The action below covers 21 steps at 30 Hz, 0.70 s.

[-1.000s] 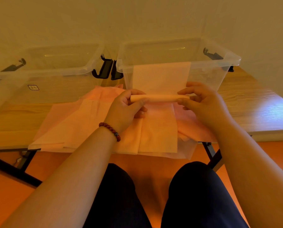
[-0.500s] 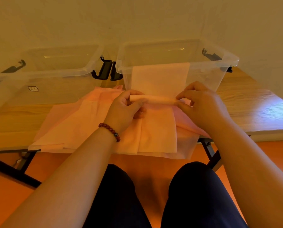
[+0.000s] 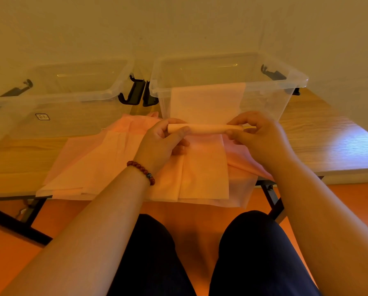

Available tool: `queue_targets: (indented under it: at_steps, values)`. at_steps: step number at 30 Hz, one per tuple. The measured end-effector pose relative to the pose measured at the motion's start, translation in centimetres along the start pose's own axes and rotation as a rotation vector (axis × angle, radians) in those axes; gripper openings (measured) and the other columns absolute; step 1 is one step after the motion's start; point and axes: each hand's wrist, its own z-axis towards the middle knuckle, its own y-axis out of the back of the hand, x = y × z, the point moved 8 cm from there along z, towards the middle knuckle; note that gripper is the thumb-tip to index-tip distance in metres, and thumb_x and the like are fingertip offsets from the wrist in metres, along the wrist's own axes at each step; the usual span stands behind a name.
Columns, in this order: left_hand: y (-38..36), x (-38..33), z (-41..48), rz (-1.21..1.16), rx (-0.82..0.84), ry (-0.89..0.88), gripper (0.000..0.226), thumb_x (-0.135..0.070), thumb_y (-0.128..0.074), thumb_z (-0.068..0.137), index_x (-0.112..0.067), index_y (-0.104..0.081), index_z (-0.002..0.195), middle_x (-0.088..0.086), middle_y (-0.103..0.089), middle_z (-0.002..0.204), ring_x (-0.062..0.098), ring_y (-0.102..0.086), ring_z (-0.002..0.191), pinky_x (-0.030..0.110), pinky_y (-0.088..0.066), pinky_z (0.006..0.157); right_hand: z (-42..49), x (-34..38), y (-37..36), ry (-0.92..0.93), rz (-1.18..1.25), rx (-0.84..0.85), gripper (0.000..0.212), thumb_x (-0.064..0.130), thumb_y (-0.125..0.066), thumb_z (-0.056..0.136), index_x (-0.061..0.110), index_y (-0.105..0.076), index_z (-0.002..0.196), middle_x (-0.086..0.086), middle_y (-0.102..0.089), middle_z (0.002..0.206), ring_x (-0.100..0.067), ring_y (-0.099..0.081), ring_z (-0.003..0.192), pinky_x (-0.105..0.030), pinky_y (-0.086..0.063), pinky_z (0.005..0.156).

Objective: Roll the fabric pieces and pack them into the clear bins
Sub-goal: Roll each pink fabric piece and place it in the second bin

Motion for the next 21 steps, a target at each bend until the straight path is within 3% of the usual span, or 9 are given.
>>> queue_targets:
  at_steps: [4,8,13,17,21]
  values:
    - [0.0,-0.2,0.0,-0.047,0.007,-0.014,0.012,-0.021,-0.062,0.091,-0.03,-0.065,0.099,-0.007,-0.068,0.069,0.007,-0.064,0.065,0.023,-0.055,0.06,0.0,-0.3,0.0,0.001,0.019,-0.003,0.008,0.027,-0.074,0.083,0.029,-0.069,0.088,0.01,-0.06,0.108,-0.01,-0.067,0.076,-0.039,-0.058,0.081]
    - [-0.1,-0.3,0.0,-0.066,0.02,-0.023,0.018,-0.014,-0.061,0.091,-0.03,-0.062,0.1,-0.006,-0.068,0.066,0.008,-0.064,0.062,0.022,-0.053,0.057,-0.1,-0.8,-0.2,-0.039,0.014,0.004,0.006,0.034,-0.07,0.086,0.031,-0.069,0.091,0.001,-0.063,0.113,-0.01,-0.065,0.078,-0.032,-0.059,0.075]
    - [-0.3,-0.1,0.1,0.014,0.026,-0.029,0.01,-0.017,-0.061,0.092,-0.026,-0.062,0.096,-0.007,-0.067,0.069,0.005,-0.064,0.062,0.019,-0.052,0.056,-0.2,-1.2,-0.8,-0.113,0.216,0.017,0.003,0.022,-0.064,0.093,0.022,-0.066,0.094,0.005,-0.07,0.092,-0.008,-0.07,0.083,-0.027,-0.059,0.074]
    - [-0.4,-0.1,0.1,0.07,0.048,-0.037,0.01,-0.019,-0.06,0.092,-0.027,-0.063,0.098,-0.006,-0.067,0.075,0.002,-0.063,0.063,0.017,-0.05,0.058,-0.3,-1.0,-1.0,-0.085,0.279,0.005,0.005,0.016,-0.061,0.095,0.02,-0.063,0.092,0.001,-0.071,0.085,-0.009,-0.071,0.076,-0.023,-0.055,0.067]
    - [-0.5,0.0,0.1,0.066,0.066,-0.037,0.015,-0.021,-0.058,0.093,-0.033,-0.065,0.101,-0.011,-0.069,0.067,0.004,-0.062,0.064,0.018,-0.051,0.06,-0.7,-1.3,-0.7,-0.071,0.302,-0.039,0.006,0.019,-0.062,0.094,0.022,-0.063,0.089,0.006,-0.071,0.073,-0.01,-0.07,0.072,-0.025,-0.057,0.065]
